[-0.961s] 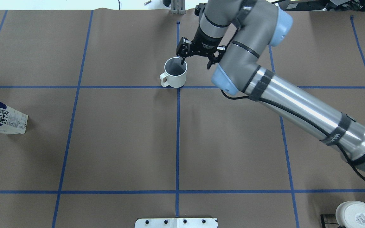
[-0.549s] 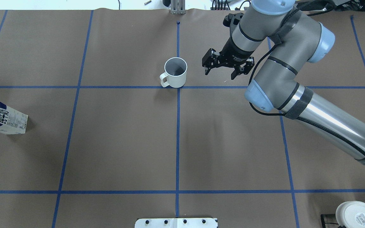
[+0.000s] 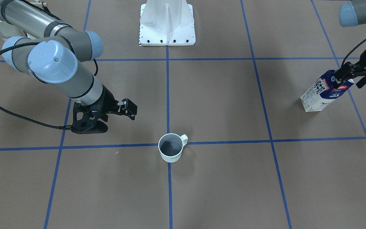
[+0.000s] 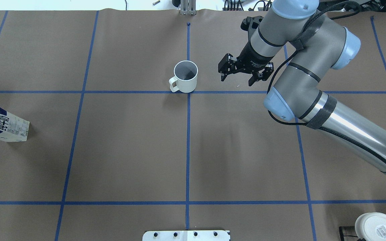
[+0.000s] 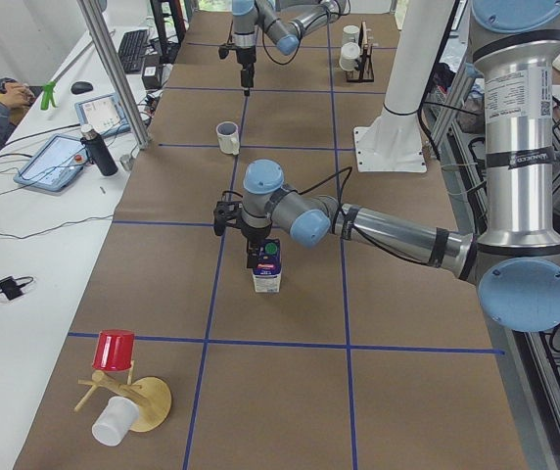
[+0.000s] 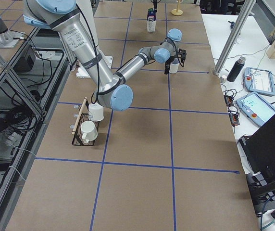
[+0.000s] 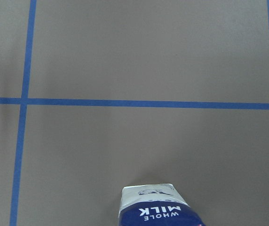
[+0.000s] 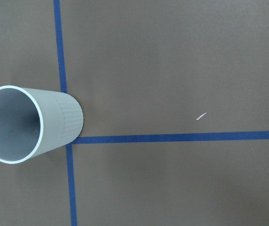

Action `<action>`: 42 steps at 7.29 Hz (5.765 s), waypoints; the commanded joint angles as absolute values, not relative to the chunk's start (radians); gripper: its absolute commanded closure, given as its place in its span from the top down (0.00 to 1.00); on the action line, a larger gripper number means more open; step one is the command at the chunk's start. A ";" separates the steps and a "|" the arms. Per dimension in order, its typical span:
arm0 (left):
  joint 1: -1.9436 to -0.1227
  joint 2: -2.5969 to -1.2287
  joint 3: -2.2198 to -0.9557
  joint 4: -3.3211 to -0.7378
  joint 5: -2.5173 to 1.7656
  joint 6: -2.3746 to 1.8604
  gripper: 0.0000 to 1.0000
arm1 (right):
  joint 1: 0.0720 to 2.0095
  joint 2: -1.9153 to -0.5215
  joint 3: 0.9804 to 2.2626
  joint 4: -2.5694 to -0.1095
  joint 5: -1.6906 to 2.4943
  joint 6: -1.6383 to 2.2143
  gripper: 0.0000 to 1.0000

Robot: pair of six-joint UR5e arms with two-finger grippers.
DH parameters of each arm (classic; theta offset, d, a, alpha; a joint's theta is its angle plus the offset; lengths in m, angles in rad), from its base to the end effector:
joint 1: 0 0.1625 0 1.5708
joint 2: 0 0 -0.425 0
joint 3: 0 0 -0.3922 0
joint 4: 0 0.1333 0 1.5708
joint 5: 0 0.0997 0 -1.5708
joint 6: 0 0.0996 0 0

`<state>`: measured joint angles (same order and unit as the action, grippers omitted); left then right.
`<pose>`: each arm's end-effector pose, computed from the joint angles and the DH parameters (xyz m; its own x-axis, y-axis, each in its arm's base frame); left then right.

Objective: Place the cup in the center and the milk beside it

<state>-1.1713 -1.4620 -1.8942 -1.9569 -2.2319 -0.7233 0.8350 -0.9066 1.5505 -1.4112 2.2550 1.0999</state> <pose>0.1139 -0.4553 0.5100 0.6563 -0.0332 -0.7538 0.1514 0.9845 0.0885 -0.4180 -0.5664 0.2435 0.5373 0.0696 0.8405 -0.0284 0.9975 -0.0645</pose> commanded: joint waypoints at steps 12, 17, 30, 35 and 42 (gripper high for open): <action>-1.117 -1.972 -1.965 -1.246 -2.198 -0.756 0.00 | 0.966 -1.310 2.033 -1.672 2.253 0.834 1.00; -0.922 -2.458 -1.459 -1.407 -2.195 -0.889 0.00 | 1.011 -1.559 2.178 -1.678 2.223 0.676 1.00; -1.042 -2.029 -2.133 -1.226 -2.146 -0.939 0.98 | 1.092 -1.607 2.178 -1.684 2.218 0.551 1.00; -1.206 -1.637 -2.221 -1.236 -2.200 -0.342 0.98 | 1.256 -1.580 2.163 -1.766 2.270 0.377 1.00; -1.198 -1.650 -2.197 -1.238 -2.275 -0.362 0.98 | 1.256 -1.566 2.154 -1.767 2.276 0.382 1.00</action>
